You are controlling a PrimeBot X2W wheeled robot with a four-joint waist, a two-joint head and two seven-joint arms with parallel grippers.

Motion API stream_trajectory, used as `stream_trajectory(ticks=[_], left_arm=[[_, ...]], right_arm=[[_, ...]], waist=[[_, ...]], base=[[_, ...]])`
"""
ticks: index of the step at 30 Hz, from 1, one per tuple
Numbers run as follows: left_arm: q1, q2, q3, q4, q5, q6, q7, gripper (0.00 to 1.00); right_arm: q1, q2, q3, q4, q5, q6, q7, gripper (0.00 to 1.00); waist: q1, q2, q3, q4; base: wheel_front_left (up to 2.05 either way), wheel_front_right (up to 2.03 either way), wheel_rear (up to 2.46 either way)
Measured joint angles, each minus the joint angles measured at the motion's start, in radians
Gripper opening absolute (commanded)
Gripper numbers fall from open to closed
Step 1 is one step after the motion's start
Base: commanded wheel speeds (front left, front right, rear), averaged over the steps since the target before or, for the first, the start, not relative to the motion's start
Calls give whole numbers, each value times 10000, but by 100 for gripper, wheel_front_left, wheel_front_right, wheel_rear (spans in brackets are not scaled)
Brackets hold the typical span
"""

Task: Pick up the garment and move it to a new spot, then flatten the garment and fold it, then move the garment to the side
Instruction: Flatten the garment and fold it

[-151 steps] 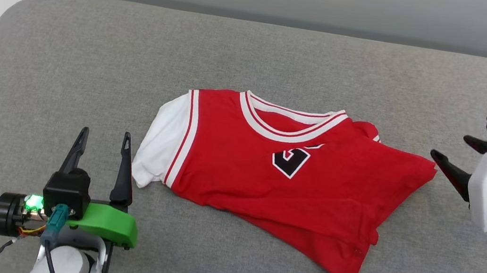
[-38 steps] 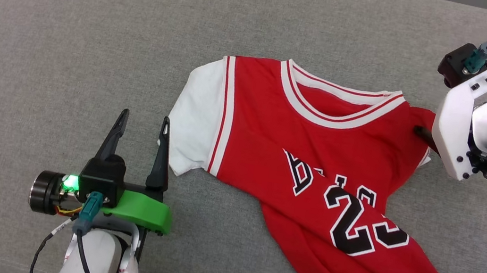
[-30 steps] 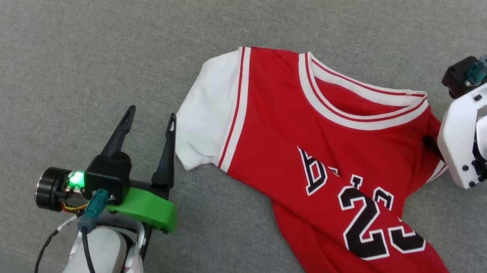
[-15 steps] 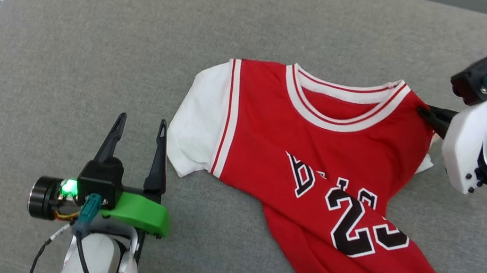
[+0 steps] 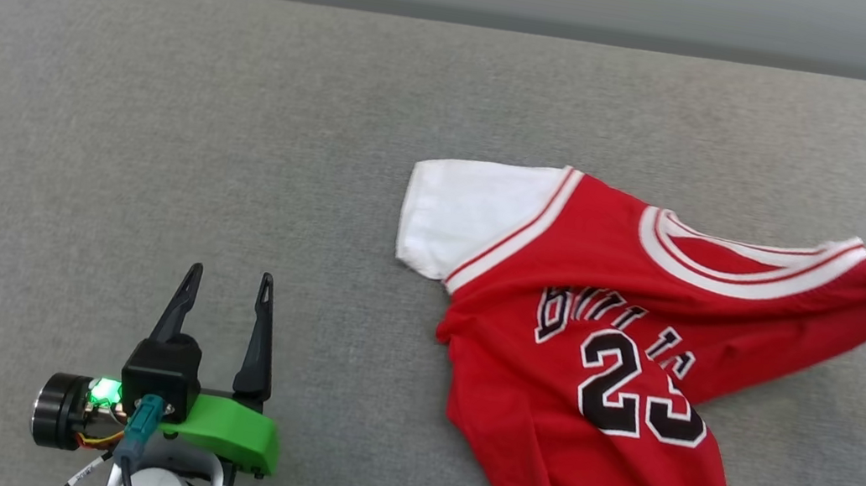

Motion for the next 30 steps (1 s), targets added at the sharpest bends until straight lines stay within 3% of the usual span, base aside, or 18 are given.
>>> stream_trajectory(ticks=[11,18,24,30], left_arm=[[120,6,-54,-61,15,-56,0,100],[102,2,-128,-56,15,-92,0,100],[-108,-8,-251,-59,29,-113,0,100],[-554,-19,-345,-73,35,-138,0,100]], right_arm=[[2893,-422,-4002,-81,-203,0,305,0],[3401,73,-6138,-391,-976,0,1467,0],[2785,917,-6485,-309,-1762,0,2840,0],[475,2015,-5816,1250,-2640,0,3511,0]], waist=[[0,0,-400,-612],[0,0,-230,-325],[0,0,161,-13],[0,0,699,319]], base=[[0,0,0],[0,0,0],[0,0,0],[0,0,0]])
